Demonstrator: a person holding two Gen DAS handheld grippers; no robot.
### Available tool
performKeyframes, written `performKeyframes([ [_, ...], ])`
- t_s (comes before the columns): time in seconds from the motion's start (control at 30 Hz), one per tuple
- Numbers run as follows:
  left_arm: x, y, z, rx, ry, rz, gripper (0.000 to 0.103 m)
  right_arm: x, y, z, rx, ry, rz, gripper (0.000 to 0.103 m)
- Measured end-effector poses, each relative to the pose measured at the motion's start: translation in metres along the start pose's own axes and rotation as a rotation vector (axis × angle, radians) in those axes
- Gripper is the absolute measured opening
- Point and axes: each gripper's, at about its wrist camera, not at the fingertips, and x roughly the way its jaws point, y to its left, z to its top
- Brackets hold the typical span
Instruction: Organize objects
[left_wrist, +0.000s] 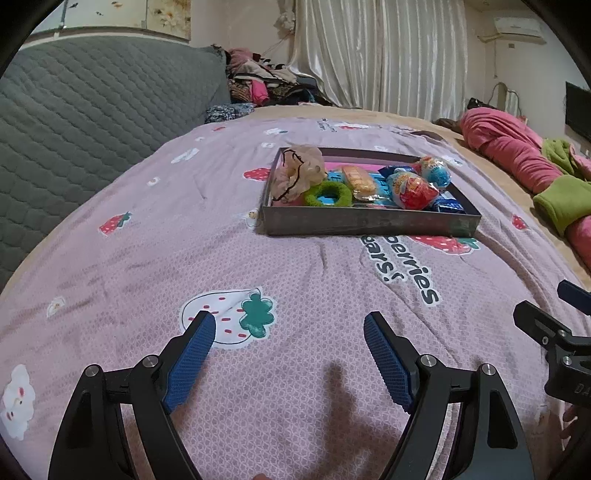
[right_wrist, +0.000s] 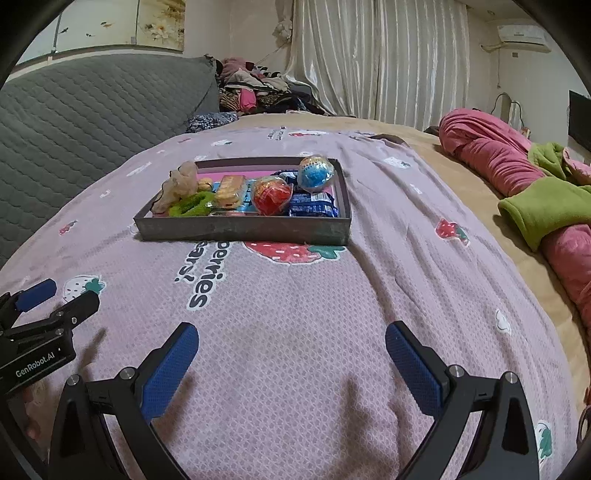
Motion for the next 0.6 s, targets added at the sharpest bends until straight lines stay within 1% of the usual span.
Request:
performKeyframes([
  [0.27,0.0023,-0.0006,-0.0009,0.003,0.001,-0.020,0.083,0.0024,0.0002,-0.0024,-0.007,0.012,-0.005,0.102],
  [0.6,0.0081,0.0027,-0.0015,-0.006,0.008,-0.023,0.083,0.0052,0.0013,-0.0035,-0.008,0.020,-0.006,0.102],
])
